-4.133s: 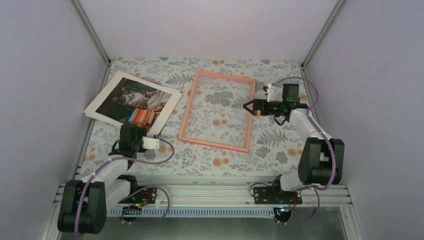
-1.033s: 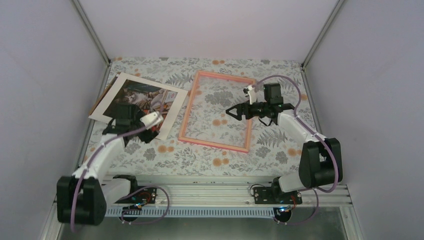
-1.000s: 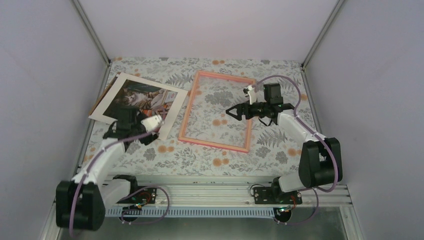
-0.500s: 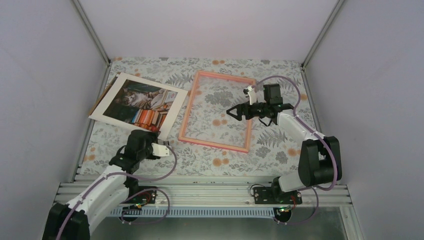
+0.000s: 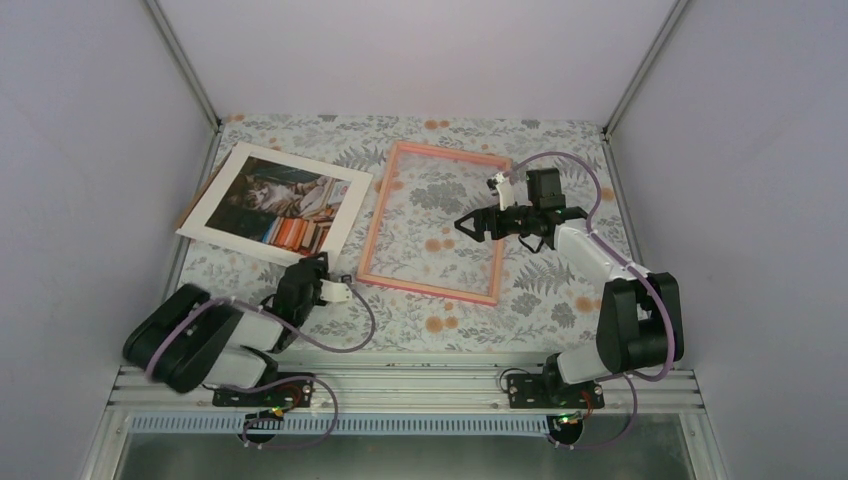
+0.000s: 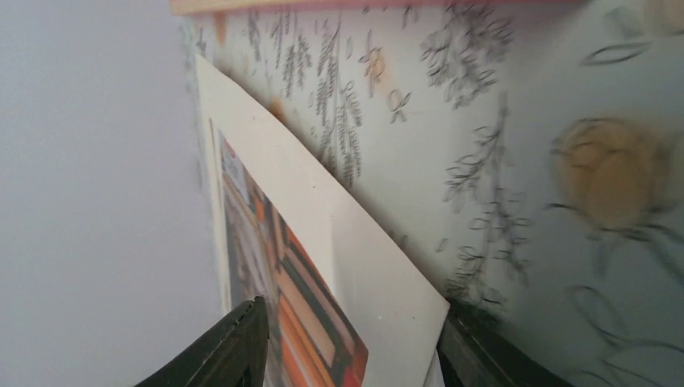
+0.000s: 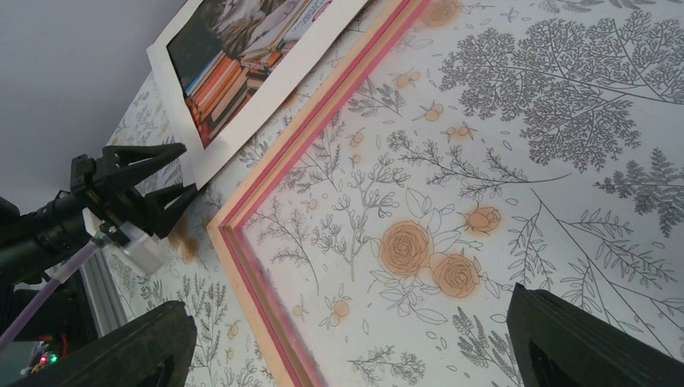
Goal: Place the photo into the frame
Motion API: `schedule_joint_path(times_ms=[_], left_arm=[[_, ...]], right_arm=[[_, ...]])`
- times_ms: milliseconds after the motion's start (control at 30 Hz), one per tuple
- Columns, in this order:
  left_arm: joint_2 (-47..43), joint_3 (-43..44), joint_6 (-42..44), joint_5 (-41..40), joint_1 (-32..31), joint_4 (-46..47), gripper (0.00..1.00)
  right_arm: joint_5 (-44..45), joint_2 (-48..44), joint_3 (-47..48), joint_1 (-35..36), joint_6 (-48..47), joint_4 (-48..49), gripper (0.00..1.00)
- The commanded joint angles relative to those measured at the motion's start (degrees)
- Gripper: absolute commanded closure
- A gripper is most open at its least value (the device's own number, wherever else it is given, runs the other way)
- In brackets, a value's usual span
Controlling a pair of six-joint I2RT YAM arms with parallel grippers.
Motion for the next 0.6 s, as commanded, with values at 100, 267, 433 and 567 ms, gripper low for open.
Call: schedule_joint_path(times_ms=[100, 267, 433, 567], left_arm=[[17.8, -0.8, 1.3, -8.4, -0.4, 14.7, 0.66], [6.9, 6.6, -7.1, -4.2, -0.5, -7.3, 0.95], [-1.0, 11.8, -12.0, -3.1, -0.5, -19.1, 0.98], [-6.3, 16.5, -15.4, 0.6, -0.4, -29.3, 0.98]], right_arm=[[1.1, 0.2, 1.4, -0.3, -1.5, -0.8, 0.05], [1.0, 0.2, 1.7, -0.4, -1.6, -0.8, 0.05], [0.8, 0.5, 1.8, -0.3, -1.6, -0.1, 0.06], [0.7, 0.5, 2.1, -0.4, -2.1, 0.3, 0.06]])
